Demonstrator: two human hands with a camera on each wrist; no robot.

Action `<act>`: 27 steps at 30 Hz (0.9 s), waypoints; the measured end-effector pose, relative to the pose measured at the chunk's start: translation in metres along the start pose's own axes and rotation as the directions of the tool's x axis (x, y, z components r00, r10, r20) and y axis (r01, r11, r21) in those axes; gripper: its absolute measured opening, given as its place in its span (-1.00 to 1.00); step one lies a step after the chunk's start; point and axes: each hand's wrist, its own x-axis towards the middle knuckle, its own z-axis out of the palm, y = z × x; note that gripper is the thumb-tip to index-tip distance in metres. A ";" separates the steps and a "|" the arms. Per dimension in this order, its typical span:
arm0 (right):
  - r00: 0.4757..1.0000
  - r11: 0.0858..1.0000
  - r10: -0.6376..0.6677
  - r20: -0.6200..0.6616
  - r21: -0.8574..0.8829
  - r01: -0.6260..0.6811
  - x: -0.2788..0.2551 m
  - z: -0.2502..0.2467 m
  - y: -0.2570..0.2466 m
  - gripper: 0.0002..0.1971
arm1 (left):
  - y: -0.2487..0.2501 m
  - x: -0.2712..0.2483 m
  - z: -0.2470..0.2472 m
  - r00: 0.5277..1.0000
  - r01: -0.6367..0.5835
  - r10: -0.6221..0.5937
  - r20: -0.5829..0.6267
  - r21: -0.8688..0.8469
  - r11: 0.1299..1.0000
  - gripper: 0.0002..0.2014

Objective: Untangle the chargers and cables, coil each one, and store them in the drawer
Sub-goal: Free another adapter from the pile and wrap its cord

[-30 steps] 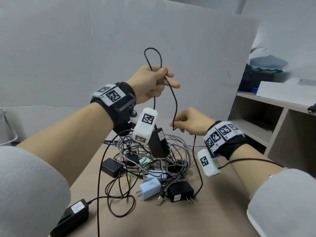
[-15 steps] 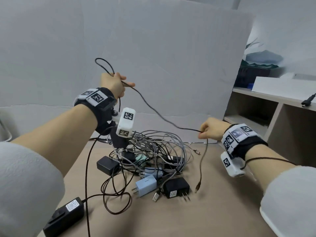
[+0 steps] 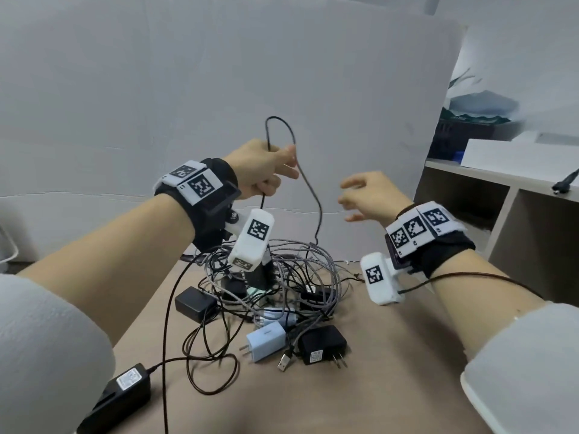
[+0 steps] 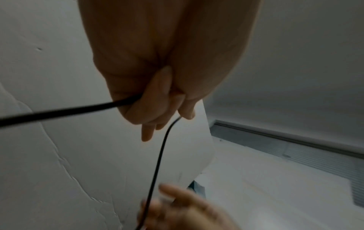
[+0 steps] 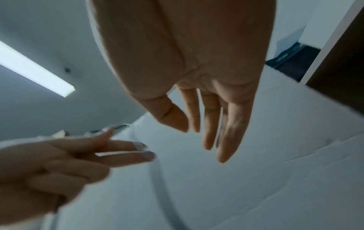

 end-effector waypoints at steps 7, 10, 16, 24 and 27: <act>0.929 0.929 -0.371 -0.015 -0.023 0.370 -0.032 0.030 -0.051 -0.24 | -0.008 -0.021 0.008 0.972 0.025 -0.111 0.208 0.375 0.927 -0.59; 0.876 0.855 -0.439 0.198 -0.209 0.476 -0.038 0.045 -0.050 -0.38 | -0.021 -0.029 0.005 0.928 -0.003 -0.190 0.320 0.518 0.856 -0.68; 0.838 0.753 -0.498 0.223 -0.369 0.545 -0.026 0.055 -0.040 -0.87 | -0.037 -0.026 -0.020 0.943 -0.027 -0.122 0.308 0.438 0.899 -0.76; 0.789 0.777 -0.599 0.138 -0.135 0.614 -0.029 0.062 -0.054 -0.87 | -0.066 -0.039 -0.032 0.951 -0.209 0.106 0.292 0.347 0.914 -0.90; 0.833 0.833 -0.550 0.063 -0.030 0.552 -0.029 0.060 -0.060 -0.86 | -0.084 -0.047 -0.023 0.934 -0.187 0.027 0.357 0.421 0.888 -0.71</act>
